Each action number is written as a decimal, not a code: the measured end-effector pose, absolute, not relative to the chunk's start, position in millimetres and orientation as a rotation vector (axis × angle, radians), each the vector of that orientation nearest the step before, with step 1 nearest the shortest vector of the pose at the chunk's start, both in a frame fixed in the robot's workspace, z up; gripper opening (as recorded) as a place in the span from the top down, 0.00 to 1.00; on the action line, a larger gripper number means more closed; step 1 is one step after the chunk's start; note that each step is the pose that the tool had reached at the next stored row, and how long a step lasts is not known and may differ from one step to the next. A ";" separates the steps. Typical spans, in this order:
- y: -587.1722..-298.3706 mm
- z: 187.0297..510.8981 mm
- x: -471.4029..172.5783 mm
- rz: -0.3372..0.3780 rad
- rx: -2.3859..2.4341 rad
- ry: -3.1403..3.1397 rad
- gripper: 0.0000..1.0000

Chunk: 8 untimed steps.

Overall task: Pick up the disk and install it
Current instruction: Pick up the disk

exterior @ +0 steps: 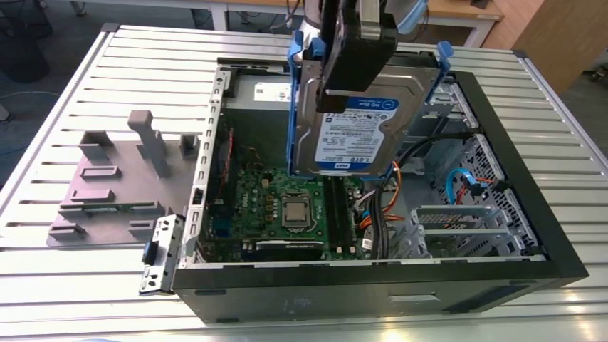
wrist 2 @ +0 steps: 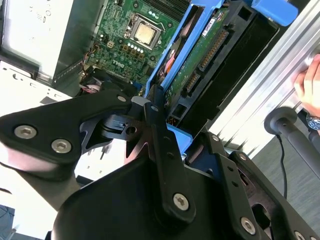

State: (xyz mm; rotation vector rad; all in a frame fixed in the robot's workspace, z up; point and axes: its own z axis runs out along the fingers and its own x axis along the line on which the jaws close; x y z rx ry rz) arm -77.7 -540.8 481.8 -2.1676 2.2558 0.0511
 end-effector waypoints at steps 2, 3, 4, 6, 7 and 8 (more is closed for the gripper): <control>-541.7 481.5 -76.7 0.051 -2.168 2.256 0.64; -542.0 481.4 -76.2 0.051 -2.168 2.256 0.64; -542.3 481.3 -75.8 0.051 -2.167 2.256 0.64; -542.9 481.1 -74.8 0.051 -2.168 2.256 0.64; -543.2 481.0 -74.4 0.051 -2.168 2.256 0.64; -543.4 480.9 -73.9 0.051 -2.168 2.256 0.64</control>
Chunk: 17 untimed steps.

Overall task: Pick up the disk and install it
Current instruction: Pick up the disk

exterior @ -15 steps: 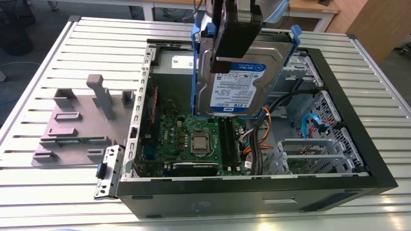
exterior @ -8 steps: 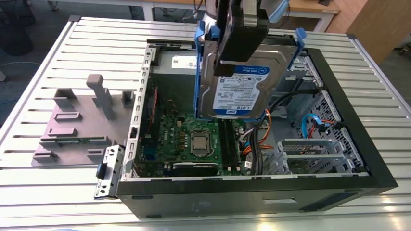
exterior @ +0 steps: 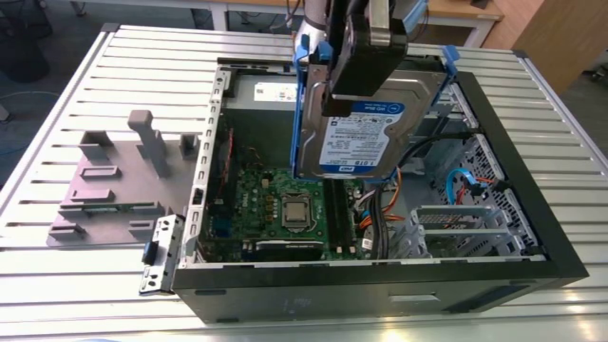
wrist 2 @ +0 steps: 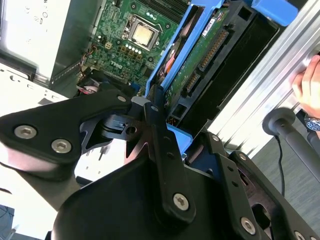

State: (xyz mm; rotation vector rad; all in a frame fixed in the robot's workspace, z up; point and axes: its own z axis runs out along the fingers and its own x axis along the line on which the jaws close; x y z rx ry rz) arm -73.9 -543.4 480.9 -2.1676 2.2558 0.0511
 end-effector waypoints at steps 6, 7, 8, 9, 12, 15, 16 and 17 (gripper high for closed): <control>-544.2 480.4 -72.4 0.051 -2.168 2.256 0.64; -544.3 480.3 -72.2 0.051 -2.168 2.256 0.64; -544.4 480.3 -72.1 0.051 -2.168 2.256 0.64; -550.9 479.0 -68.2 0.051 -2.168 2.256 0.64; -557.8 477.0 -63.0 0.051 -2.168 2.256 0.64; -558.4 476.9 -62.8 0.051 -2.168 2.256 0.64; -558.6 476.9 -62.7 0.051 -2.168 2.256 0.64; -558.8 476.8 -62.7 0.051 -2.168 2.256 0.64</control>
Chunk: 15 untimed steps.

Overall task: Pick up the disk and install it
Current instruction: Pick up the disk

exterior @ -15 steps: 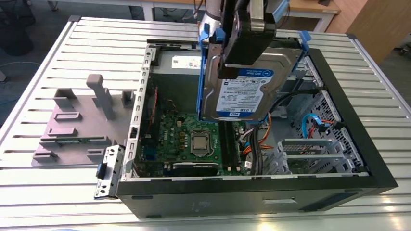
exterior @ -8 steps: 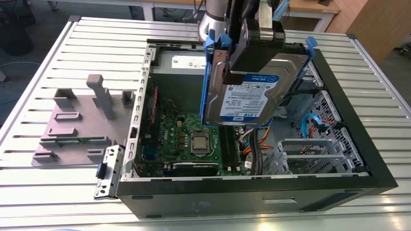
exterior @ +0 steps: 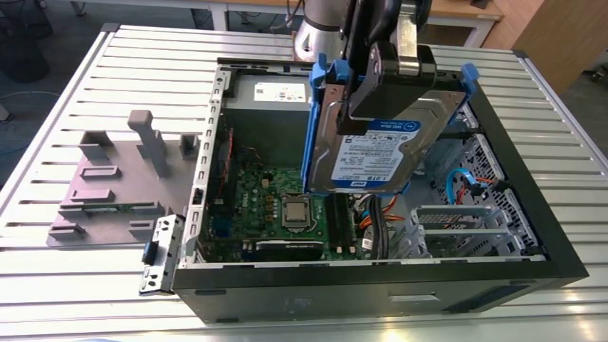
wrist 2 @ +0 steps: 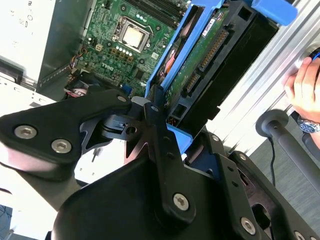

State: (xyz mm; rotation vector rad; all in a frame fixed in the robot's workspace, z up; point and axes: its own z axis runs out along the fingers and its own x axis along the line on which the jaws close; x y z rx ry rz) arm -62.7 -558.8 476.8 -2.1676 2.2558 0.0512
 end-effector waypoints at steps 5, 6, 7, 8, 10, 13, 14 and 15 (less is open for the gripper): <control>-559.8 476.8 -62.4 0.051 -2.168 2.256 0.64; -560.0 476.8 -62.3 0.051 -2.168 2.256 0.64; -560.2 476.7 -62.3 0.051 -2.168 2.256 0.64; -560.4 476.7 -62.2 0.051 -2.168 2.256 0.64; -560.7 476.7 -62.1 0.051 -2.168 2.256 0.64; -561.2 476.6 -61.9 0.051 -2.168 2.256 0.64; -561.4 476.5 -61.9 0.051 -2.168 2.256 0.64; -563.6 476.2 -61.0 0.051 -2.168 2.256 0.64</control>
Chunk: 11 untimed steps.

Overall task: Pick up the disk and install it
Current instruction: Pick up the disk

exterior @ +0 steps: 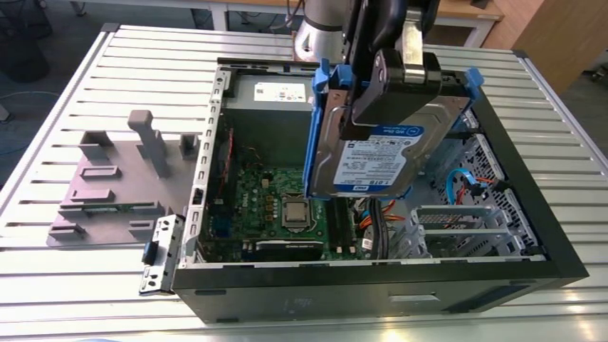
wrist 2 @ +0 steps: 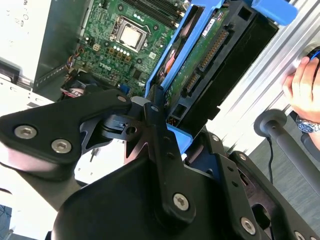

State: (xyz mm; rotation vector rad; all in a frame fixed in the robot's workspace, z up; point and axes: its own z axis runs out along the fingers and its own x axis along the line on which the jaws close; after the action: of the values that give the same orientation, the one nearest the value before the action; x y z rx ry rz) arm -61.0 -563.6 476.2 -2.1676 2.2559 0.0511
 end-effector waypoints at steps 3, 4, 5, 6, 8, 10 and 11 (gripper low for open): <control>-566.3 475.9 -60.2 0.051 -2.168 2.256 0.64; -566.5 475.8 -60.1 0.051 -2.168 2.256 0.64; -566.6 475.8 -60.1 0.051 -2.168 2.256 0.64; -566.8 475.8 -60.0 0.051 -2.168 2.256 0.64; -567.2 475.8 -60.0 0.051 -2.168 2.256 0.64; -567.5 475.7 -59.9 0.051 -2.168 2.256 0.64; -567.7 475.7 -59.9 0.051 -2.168 2.256 0.64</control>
State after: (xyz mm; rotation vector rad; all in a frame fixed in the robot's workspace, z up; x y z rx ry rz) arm -59.9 -567.7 475.7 -2.1676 2.2558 0.0511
